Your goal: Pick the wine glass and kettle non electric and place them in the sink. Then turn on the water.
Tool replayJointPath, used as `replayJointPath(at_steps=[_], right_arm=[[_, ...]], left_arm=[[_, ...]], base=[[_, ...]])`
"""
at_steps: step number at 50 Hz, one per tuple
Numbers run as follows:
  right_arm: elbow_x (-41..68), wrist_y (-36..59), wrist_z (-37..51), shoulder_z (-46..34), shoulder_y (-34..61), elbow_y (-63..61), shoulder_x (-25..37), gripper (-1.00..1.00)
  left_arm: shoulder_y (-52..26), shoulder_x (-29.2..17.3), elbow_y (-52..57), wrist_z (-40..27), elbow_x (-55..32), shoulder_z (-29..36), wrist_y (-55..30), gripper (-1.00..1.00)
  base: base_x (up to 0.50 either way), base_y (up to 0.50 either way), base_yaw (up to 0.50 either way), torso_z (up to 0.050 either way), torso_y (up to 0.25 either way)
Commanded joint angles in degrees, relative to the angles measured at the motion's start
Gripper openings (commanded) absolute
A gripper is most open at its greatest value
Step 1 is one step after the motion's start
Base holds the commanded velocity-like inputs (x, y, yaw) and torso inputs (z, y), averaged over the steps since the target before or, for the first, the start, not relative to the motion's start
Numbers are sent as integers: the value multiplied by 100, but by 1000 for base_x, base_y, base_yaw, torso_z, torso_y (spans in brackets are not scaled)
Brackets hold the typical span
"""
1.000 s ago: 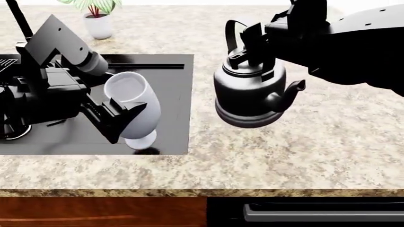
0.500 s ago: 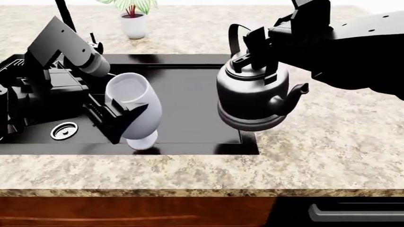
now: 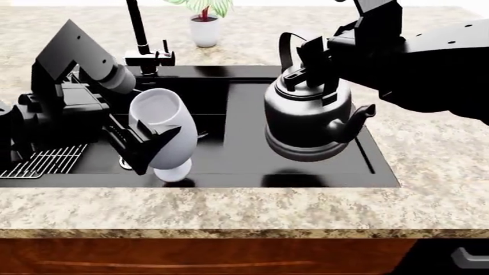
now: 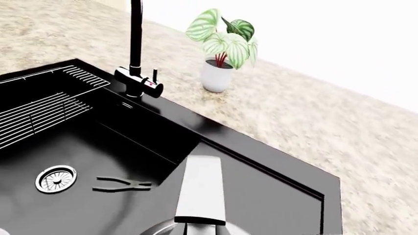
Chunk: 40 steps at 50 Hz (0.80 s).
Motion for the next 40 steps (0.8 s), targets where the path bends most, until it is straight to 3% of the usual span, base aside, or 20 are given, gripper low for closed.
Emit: replayJointPath(at_steps=[1, 29, 40], right_arm=[[-157, 17, 9, 123, 52, 15, 17, -100], [-168, 77, 47, 186, 44, 39, 16, -100], [-134, 65, 79, 222, -12, 59, 35, -100]], left_arm=[[-117, 8, -18, -132, -100, -79, -48, -100], [-15, -17, -48, 14, 71, -2, 135, -100], [1, -5, -72, 57, 133, 41, 174, -100]], base=[[0, 500, 0, 0, 0], [0, 498, 0, 0, 1], [0, 0, 0, 1, 2]])
